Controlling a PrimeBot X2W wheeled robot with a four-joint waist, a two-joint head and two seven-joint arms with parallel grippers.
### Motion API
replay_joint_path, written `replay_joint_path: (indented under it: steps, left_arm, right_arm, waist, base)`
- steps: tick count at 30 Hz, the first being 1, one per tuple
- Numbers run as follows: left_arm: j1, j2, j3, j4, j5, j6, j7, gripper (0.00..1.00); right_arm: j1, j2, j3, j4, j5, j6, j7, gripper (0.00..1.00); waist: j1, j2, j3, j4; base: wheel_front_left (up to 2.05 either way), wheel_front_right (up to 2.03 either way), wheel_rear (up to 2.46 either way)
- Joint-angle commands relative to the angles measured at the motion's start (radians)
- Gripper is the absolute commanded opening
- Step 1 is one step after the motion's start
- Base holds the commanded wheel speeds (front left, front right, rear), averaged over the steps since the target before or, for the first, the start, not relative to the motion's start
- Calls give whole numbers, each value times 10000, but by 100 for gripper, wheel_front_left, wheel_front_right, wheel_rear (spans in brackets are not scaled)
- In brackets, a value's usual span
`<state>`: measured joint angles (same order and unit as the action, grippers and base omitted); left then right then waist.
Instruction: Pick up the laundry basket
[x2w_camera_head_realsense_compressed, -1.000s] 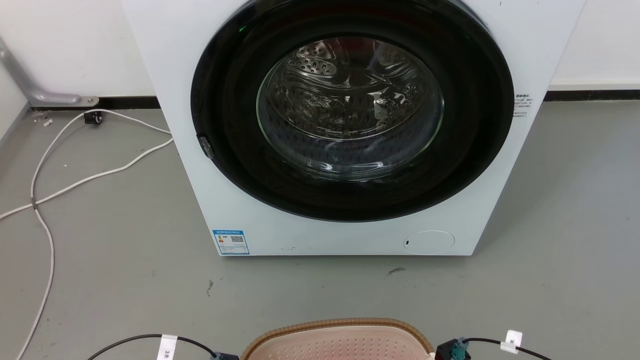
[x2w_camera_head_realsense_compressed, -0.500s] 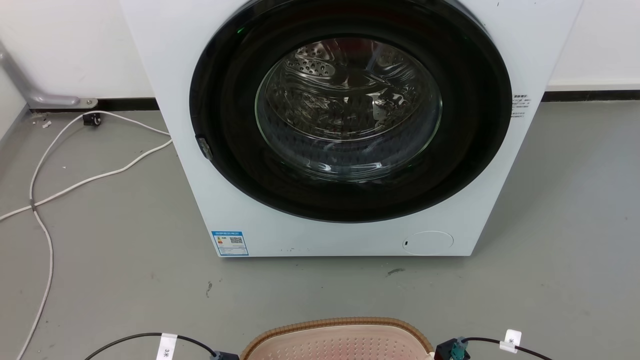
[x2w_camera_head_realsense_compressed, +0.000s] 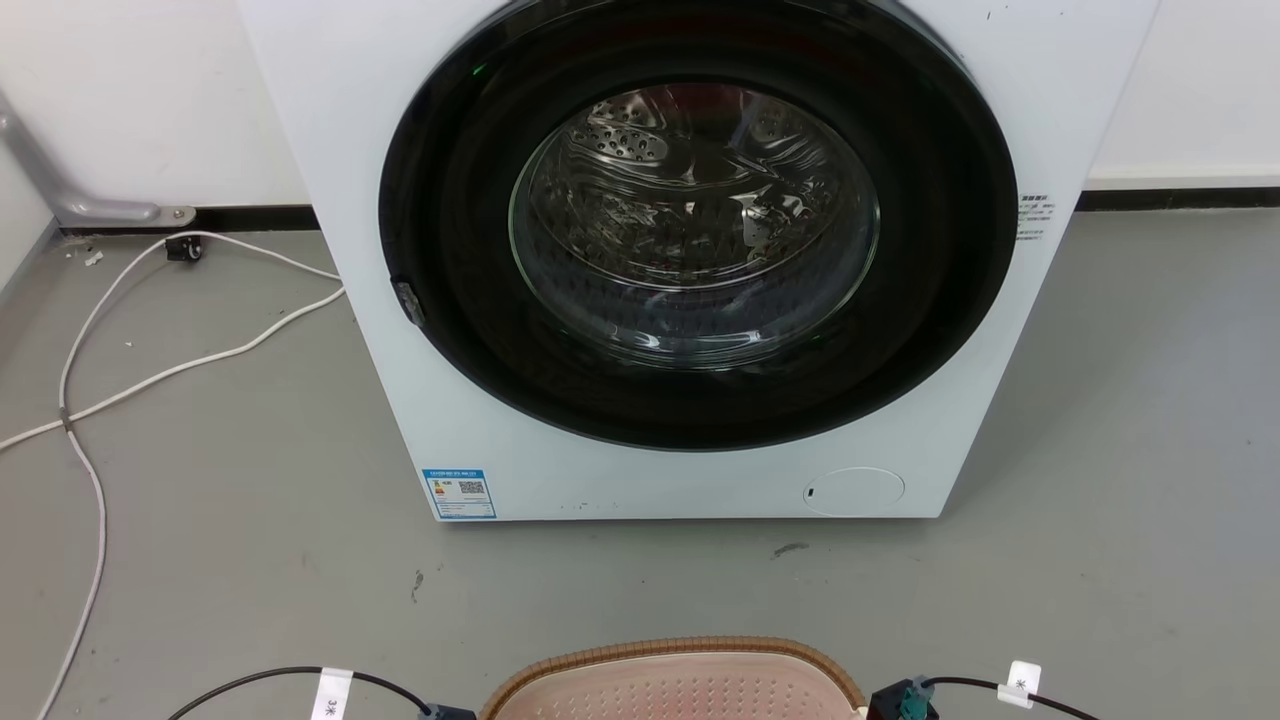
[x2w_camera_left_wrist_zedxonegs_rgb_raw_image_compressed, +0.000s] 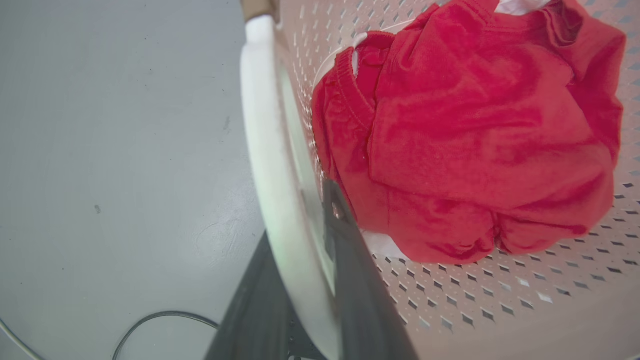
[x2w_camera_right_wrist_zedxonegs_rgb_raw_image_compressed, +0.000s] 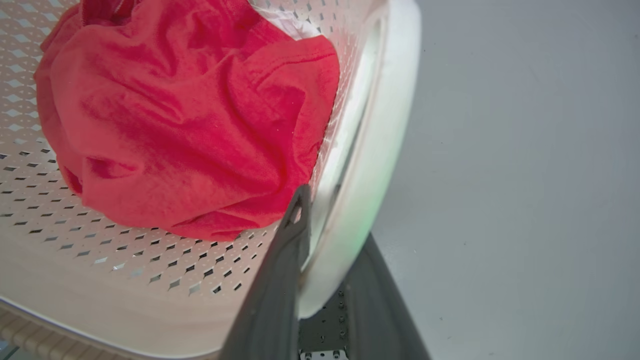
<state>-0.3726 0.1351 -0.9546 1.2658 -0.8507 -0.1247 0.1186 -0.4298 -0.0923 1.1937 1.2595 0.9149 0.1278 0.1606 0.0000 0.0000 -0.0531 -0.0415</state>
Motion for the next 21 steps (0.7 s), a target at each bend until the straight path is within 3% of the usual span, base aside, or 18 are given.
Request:
replay_joint_path:
  steps: [1, 21]
  left_arm:
    - [-154, -65, -72, -74, -31, -85, -89, 0]
    - [-238, -34, -423, -68, -405, -86, -150, 0]
  right_arm:
    - [-83, 145, 80, -43, 51, 53, -26, 0]
    - [-75, 133, 363, -1, 301, 53, -93, 0]
  waist:
    - [0, 0, -16, 5]
    - [0, 0, 24, 36]
  base:
    - [0, 0, 0]
    - [0, 0, 0]
